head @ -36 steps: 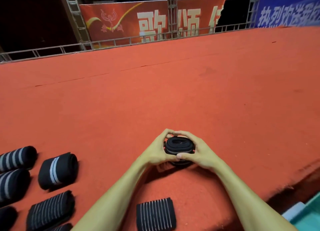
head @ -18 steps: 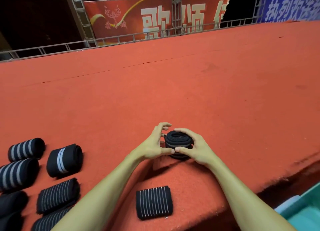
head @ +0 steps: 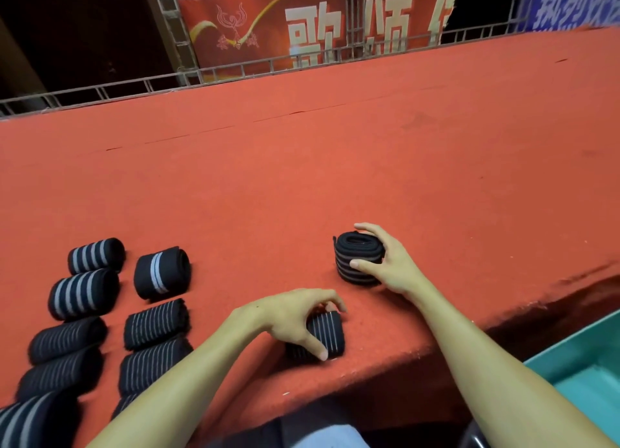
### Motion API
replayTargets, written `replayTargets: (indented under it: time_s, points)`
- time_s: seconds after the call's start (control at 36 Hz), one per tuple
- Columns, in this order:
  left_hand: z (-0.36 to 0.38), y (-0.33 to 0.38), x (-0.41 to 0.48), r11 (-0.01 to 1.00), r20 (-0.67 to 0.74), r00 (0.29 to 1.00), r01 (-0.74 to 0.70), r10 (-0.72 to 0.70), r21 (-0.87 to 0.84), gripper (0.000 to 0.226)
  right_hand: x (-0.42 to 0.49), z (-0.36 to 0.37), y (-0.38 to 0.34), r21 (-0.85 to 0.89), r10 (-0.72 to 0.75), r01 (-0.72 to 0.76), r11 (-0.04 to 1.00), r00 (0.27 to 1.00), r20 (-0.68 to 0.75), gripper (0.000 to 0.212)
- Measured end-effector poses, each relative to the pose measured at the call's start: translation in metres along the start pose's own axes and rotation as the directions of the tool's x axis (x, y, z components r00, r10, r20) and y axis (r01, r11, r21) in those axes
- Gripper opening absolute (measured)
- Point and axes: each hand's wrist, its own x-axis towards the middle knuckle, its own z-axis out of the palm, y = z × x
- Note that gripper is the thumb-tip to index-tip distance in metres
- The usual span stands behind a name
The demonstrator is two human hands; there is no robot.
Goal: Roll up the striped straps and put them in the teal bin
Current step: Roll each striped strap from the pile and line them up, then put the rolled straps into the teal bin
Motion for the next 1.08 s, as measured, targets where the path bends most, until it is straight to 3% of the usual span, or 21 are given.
replayTargets:
  time_s: [0.19,0.33,0.47,0.78,0.97,1.08]
  points:
    - [0.003,0.001,-0.004,1.000,-0.152,0.988,0.003,0.002,0.028,0.074,-0.012,0.000,-0.004,-0.016,0.008,-0.009,1.000,0.999,-0.048,0.066]
    - [-0.003,-0.002,-0.005,0.978,-0.380,0.925,-0.070,-0.011,-0.197,0.076,-0.018,0.001,-0.008,-0.018,0.022,-0.024,1.000,0.995,-0.100,0.064]
    - [-0.006,0.001,0.004,0.885,-0.527,0.846,-0.184,-0.079,-0.427,0.078,-0.025,0.000,-0.012,-0.024,0.028,-0.032,0.999,0.989,-0.142,0.065]
    - [0.010,0.042,0.051,0.792,-0.598,0.801,-0.342,-0.037,-0.507,0.070,-0.056,-0.034,-0.019,-0.018,0.045,-0.051,0.999,0.966,-0.253,0.062]
    - [0.019,0.073,0.086,0.761,-0.568,0.822,-0.399,0.050,-0.511,0.070,-0.087,-0.080,-0.014,-0.073,0.084,-0.103,0.992,0.968,-0.235,0.077]
    - [0.025,0.092,0.108,0.751,-0.547,0.832,-0.416,0.086,-0.513,0.071,-0.103,-0.100,-0.007,-0.100,0.095,-0.133,0.986,0.944,-0.317,0.075]
